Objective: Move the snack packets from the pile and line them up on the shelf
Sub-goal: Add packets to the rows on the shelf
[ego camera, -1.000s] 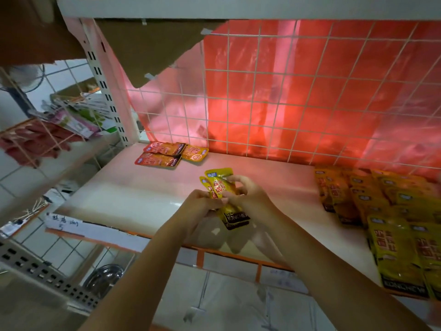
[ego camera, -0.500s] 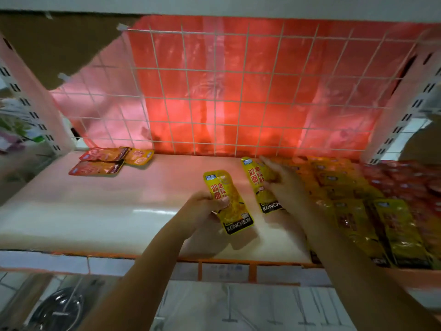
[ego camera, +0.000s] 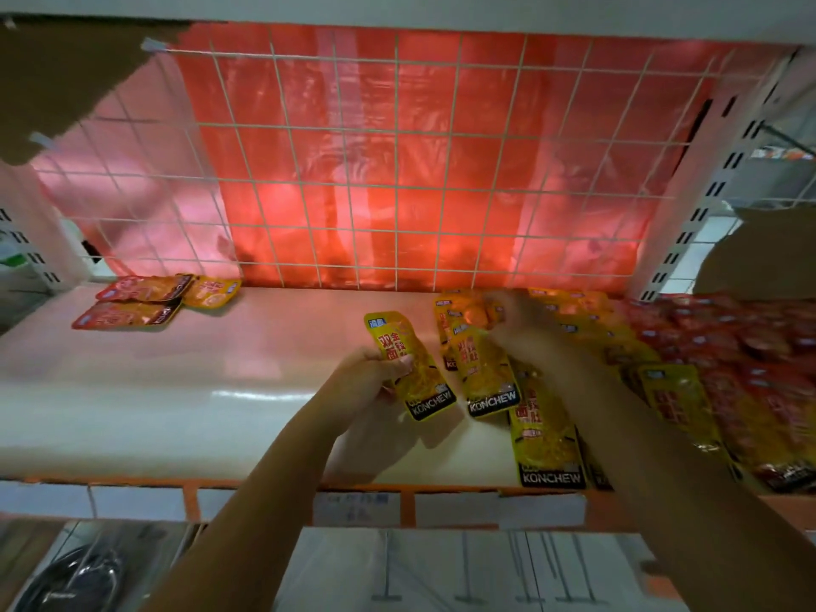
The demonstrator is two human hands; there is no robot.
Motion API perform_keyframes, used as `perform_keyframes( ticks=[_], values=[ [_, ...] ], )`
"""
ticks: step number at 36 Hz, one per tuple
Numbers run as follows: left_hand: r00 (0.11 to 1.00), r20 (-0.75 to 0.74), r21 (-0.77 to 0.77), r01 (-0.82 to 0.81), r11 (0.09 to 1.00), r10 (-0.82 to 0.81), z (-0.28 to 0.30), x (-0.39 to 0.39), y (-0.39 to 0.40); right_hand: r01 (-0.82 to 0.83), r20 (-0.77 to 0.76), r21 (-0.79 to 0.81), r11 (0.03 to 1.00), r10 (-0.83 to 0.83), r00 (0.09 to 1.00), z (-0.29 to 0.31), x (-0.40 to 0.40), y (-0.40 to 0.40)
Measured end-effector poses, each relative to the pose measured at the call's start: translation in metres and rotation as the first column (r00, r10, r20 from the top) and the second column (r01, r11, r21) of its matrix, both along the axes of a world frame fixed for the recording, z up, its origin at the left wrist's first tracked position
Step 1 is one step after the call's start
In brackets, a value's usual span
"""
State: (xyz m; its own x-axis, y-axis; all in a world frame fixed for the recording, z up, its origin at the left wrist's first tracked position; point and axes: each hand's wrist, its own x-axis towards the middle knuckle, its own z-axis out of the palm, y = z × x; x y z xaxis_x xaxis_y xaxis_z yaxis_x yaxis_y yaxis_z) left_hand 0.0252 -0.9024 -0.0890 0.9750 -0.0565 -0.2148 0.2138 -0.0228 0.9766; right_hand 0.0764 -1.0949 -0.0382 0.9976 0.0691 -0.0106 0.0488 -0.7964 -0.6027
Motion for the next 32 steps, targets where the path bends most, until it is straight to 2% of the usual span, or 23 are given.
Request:
perform_keyframes(
  ticks=[2,6,9,12,14,16,20,24,28,32],
  values=[
    [1.0,0.005,-0.038,-0.009,0.999,0.009,-0.001,0.002,-0.001,-0.036,-0.028,0.021,0.999,0.036,0.999,-0.002,0.001,0.001],
    [1.0,0.026,-0.124,-0.007,0.992,0.011,0.002,0.012,-0.009,-0.034,0.028,-0.033,0.999,0.035,0.999,-0.005,0.003,0.004],
    [0.998,0.0,-0.195,-0.066,0.979,0.068,0.003,0.022,-0.014,-0.057,0.036,-0.179,0.982,0.064,0.997,-0.004,0.003,0.006],
    [0.994,-0.065,-0.262,-0.105,0.959,0.091,0.003,0.031,-0.021,-0.1,0.029,-0.41,0.907,0.123,0.992,-0.005,0.003,0.006],
    [0.992,-0.111,-0.308,-0.096,0.946,0.065,0.0,0.036,-0.026,-0.107,0.028,-0.47,0.876,0.135,0.99,-0.006,0.005,0.004],
    [0.985,-0.165,-0.383,-0.102,0.918,0.04,0.0,0.038,-0.031,-0.114,0.018,-0.456,0.883,0.138,0.99,-0.007,0.008,0.001],
    [0.962,-0.273,-0.527,-0.171,0.832,0.025,-0.002,0.042,-0.034,-0.184,-0.04,-0.315,0.931,0.181,0.983,-0.005,0.014,-0.006],
    [0.952,-0.303,-0.614,-0.224,0.757,0.035,-0.003,0.041,-0.037,-0.211,0.005,-0.25,0.945,0.22,0.976,-0.009,0.016,-0.007],
    [0.954,-0.295,-0.602,-0.222,0.767,0.044,-0.004,0.045,-0.038,-0.175,0.079,-0.262,0.949,0.202,0.976,-0.016,0.019,-0.011],
    [0.952,-0.304,-0.537,-0.202,0.819,0.035,0.0,0.05,-0.038,-0.146,0.077,-0.31,0.939,0.178,0.981,-0.017,0.02,-0.014]
  ],
)
